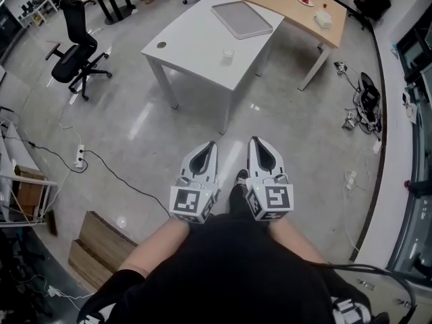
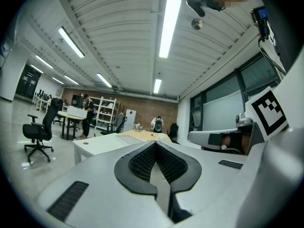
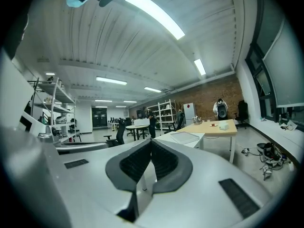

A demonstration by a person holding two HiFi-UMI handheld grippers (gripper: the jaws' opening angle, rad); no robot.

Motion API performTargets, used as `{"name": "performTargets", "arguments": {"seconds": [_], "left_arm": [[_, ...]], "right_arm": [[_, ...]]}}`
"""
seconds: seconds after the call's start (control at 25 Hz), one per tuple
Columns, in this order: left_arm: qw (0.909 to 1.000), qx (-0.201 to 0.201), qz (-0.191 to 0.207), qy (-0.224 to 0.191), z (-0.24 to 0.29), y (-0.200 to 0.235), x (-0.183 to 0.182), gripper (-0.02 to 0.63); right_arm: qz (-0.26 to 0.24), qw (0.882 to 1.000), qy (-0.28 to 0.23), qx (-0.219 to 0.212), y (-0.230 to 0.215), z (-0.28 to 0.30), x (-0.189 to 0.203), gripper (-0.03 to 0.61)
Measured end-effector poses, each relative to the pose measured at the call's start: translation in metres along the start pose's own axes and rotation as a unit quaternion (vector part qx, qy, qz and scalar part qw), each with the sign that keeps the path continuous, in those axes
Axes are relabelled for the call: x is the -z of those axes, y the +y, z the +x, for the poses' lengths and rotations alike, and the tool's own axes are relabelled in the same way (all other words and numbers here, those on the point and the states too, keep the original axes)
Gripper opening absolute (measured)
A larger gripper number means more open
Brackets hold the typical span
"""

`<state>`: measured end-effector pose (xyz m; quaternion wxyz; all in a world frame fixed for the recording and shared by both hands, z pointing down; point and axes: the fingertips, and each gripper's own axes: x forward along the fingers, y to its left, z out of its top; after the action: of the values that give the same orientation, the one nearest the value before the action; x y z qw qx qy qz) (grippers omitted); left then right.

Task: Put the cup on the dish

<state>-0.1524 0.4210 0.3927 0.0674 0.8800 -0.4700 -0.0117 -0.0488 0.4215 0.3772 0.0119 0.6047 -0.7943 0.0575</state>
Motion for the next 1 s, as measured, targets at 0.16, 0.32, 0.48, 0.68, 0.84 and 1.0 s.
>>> {"name": "performTargets", "arguments": {"seconds": [0.16,0.32,0.48,0.68,0.84,1.0], "left_arm": [[0.9999,0.006,0.007,-0.006,0.056,0.012,-0.006,0.006],[0.9999,-0.003,0.007,-0.008,0.127,0.016,-0.011,0.008],[0.9999,-0.014,0.006,-0.005,0.194,0.016,-0.017,0.007],[0.9995,-0.031,0.011,0.001,0.251,0.013,-0.019,0.006],[0.9987,-0.049,0.014,-0.002,0.278,0.019,-0.026,0.006],[0.9980,-0.061,0.015,-0.001,0.292,0.032,-0.026,0.006]], "right_arm": [[0.008,1.000,0.009,-0.004,-0.032,0.054,-0.003,0.012],[-0.003,1.000,0.005,-0.023,-0.074,0.107,-0.015,0.012],[-0.011,0.999,0.003,-0.043,-0.114,0.148,-0.026,0.012],[-0.008,0.998,0.006,-0.059,-0.159,0.185,-0.033,0.012],[-0.002,0.998,0.009,-0.064,-0.182,0.205,-0.037,0.012],[0.004,0.998,0.013,-0.059,-0.196,0.223,-0.032,0.012]]}}
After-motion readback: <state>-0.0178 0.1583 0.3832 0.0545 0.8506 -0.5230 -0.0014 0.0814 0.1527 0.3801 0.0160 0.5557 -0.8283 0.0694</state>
